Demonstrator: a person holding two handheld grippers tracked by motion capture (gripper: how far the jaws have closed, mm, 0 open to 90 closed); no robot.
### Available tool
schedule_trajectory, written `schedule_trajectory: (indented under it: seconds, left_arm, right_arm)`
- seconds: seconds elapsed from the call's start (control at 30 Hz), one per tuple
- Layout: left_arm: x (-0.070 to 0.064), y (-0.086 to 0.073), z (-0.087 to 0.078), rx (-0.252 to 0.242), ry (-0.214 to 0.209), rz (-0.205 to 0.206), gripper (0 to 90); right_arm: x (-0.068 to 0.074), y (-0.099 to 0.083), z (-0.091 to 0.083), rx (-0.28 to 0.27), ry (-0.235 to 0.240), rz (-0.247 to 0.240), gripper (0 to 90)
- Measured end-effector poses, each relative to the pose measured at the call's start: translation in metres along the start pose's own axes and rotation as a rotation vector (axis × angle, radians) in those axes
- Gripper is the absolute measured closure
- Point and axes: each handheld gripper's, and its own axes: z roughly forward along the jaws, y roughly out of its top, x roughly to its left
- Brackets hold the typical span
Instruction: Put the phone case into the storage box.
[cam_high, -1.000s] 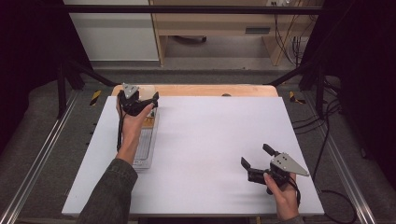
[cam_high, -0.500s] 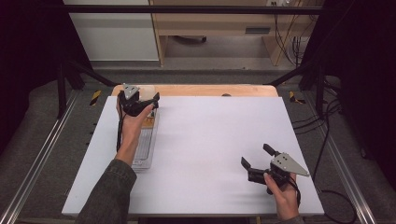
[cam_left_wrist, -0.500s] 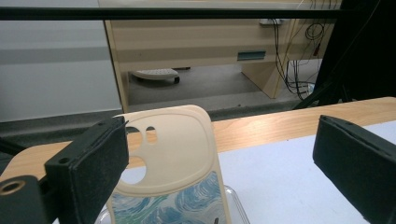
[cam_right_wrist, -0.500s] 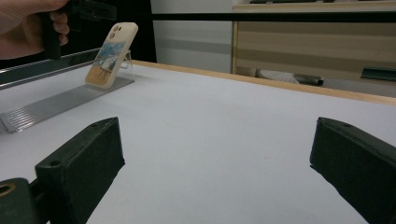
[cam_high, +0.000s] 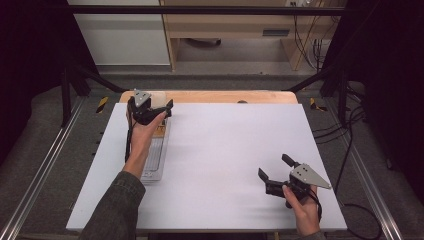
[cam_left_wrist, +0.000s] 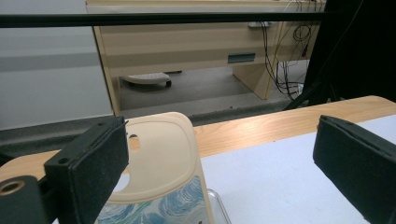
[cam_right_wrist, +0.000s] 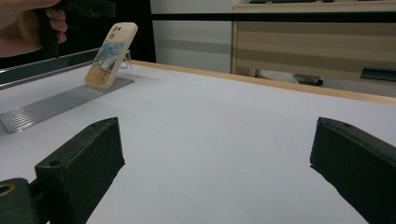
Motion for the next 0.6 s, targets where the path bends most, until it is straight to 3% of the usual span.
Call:
schedule_trajectory:
  seconds: [0.6]
  left_arm:
    - [-0.025, 0.011, -0.01, -0.036, -0.064, 0.043, 3.1]
  right_arm:
    - [-0.004, 0.001, -0.004, -0.012, -0.017, 0.004, 2.5]
